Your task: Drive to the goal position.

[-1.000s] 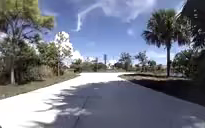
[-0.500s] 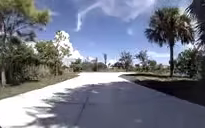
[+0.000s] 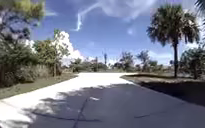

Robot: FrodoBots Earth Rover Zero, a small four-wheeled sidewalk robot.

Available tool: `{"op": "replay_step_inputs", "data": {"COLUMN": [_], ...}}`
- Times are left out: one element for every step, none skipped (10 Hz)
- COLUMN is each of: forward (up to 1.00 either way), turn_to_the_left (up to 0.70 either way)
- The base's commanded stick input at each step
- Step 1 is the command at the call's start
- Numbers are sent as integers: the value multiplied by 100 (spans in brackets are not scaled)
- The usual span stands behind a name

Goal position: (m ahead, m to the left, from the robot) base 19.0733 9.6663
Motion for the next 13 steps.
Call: {"op": "replay_step_inputs", "data": {"forward": [85,85,85,85,85,85,85,85,85,85,85,85,85], "turn_to_the_left": [0,0,0,0,0,0,0,0,0,0,0,0,0]}}
